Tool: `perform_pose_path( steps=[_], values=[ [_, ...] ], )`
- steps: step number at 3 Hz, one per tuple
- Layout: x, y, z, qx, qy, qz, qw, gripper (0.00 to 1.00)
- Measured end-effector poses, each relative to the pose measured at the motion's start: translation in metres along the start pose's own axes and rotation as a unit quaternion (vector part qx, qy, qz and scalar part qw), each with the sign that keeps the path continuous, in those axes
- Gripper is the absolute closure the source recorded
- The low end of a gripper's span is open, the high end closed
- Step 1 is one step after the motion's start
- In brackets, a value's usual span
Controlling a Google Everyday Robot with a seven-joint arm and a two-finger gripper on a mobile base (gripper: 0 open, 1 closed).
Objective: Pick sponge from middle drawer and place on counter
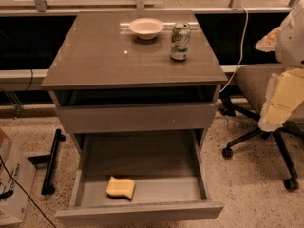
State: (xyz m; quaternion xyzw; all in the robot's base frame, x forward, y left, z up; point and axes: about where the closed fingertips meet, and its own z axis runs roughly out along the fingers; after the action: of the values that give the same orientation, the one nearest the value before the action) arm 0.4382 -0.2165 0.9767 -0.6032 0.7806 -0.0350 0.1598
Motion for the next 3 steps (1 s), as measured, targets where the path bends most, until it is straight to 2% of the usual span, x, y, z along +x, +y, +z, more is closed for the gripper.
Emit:
perform_pose_path(
  steps=[1,2,3],
  values=[
    [-0.001,0.0,-0.001,0.005,-0.002,0.0,1.0,0.0],
    [-0.007,-0.002,0.003,0.017,-0.019,0.003,0.9997,0.0],
    [-0.011,-0.01,0.027,0.039,-0.06,0.018,0.9973,0.0]
  ],
)
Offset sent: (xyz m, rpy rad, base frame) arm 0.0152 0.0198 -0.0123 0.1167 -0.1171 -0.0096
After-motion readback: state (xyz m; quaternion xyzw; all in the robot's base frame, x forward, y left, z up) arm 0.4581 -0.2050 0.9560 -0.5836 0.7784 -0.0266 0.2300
